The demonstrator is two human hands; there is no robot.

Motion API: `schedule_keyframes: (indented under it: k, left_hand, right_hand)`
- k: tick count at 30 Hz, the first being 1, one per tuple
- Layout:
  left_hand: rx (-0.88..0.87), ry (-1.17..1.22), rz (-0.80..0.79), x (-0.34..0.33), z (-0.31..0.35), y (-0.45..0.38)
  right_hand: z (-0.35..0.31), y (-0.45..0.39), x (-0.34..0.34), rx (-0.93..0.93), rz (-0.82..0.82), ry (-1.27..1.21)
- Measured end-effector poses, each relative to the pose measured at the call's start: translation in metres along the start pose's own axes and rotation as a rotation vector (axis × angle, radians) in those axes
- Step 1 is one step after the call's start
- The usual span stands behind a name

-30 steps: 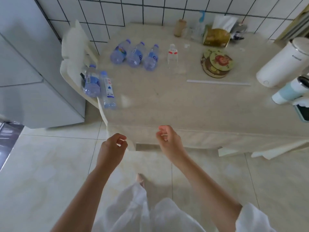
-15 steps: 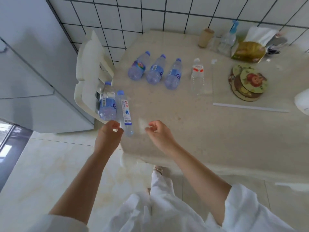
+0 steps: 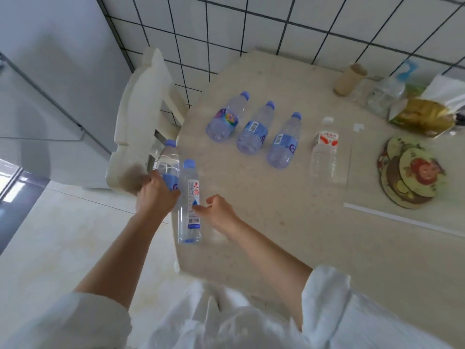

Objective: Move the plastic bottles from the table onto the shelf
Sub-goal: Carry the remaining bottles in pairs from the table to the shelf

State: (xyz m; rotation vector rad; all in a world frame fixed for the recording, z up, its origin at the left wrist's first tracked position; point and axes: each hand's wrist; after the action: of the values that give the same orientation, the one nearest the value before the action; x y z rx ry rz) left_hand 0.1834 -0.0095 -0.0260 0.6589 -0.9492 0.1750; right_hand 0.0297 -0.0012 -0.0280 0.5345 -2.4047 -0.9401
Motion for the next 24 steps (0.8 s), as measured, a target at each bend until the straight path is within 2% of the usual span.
schedule_keyframes:
  k: [5, 10, 13, 17, 21, 24]
  left_hand:
    - [0.057, -0.116, -0.028, -0.014, 0.011, -0.030]
    - [0.047, -0.539, -0.030, -0.022, 0.017, -0.052]
    - [0.078, -0.526, -0.060, -0.023, 0.016, -0.067]
    - [0.072, -0.529, -0.075, -0.022, 0.016, -0.075]
    - [0.011, -0.527, -0.063, -0.021, 0.018, -0.073]
    - [0.016, -0.354, -0.084, -0.025, 0.021, -0.065]
  right_hand:
    - [-0.005, -0.021, -0.017, -0.111, -0.051, -0.034]
    - [-0.014, -0.028, -0.039, -0.156, -0.010, -0.072]
    - [-0.015, -0.032, -0.052, -0.167, 0.082, 0.101]
    - [-0.014, -0.036, -0.053, -0.159, 0.134, 0.155]
    - [-0.010, -0.039, -0.046, -0.170, 0.112, 0.078]
    - [-0.002, -0.038, -0.037, -0.191, 0.123, 0.012]
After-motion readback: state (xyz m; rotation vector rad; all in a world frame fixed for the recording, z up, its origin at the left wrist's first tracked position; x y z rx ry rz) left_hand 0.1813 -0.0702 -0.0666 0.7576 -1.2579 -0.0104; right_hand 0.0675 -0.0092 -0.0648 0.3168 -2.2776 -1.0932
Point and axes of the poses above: each hand's wrist, its own y-axis away from the middle knuckle, its own x-axis out of the back of the hand, z = x × y, and after that the axes turned 1 degree about -z, right-handed
